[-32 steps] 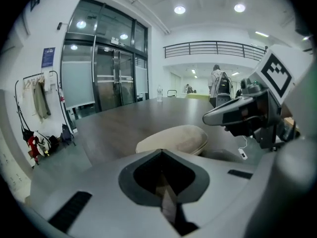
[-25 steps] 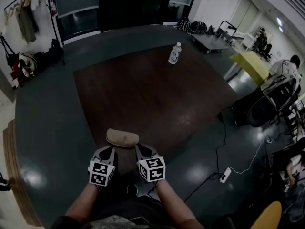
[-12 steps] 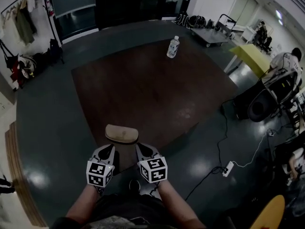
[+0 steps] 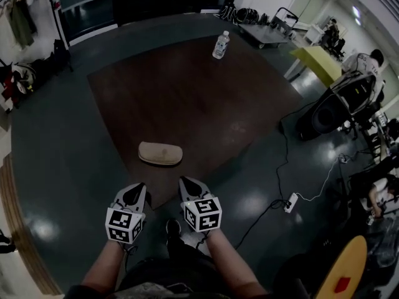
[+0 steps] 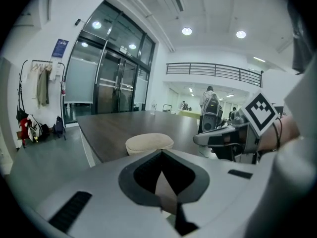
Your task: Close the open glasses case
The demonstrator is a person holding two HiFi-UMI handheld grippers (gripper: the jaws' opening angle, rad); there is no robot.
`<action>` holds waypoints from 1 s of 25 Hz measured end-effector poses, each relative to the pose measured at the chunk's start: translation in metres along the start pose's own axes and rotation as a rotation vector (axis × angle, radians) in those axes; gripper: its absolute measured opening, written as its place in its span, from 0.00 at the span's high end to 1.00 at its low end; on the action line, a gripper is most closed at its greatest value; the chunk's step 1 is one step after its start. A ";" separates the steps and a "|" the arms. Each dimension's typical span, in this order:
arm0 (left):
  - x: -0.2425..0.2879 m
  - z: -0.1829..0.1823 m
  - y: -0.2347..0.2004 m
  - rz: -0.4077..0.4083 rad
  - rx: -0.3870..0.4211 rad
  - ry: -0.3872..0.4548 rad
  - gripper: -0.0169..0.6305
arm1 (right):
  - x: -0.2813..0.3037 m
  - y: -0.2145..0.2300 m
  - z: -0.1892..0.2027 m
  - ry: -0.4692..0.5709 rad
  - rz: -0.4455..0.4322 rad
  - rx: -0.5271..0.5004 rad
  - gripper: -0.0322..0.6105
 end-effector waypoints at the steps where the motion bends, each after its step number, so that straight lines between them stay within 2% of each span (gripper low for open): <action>1: -0.008 0.003 0.001 -0.001 -0.002 0.004 0.96 | -0.006 -0.005 0.004 0.000 0.007 0.002 0.97; 10: -0.097 0.024 0.010 -0.008 -0.010 0.028 0.96 | -0.059 -0.071 0.026 0.037 0.028 0.060 0.97; 15: -0.137 0.033 0.031 0.002 -0.019 0.065 0.96 | -0.101 -0.101 0.035 0.096 0.008 0.036 0.97; 25: -0.206 0.038 0.079 0.033 0.019 0.165 0.96 | -0.191 -0.151 0.040 0.225 0.021 -0.013 0.97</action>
Point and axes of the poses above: the fingertips, and each gripper's own axes: x forward along the fingers, y to its right, z out of its underside, the point moved 7 cm from there along -x, backward along the fingers, and after that the axes turned 7 degrees about z, right-handed, at the moved point
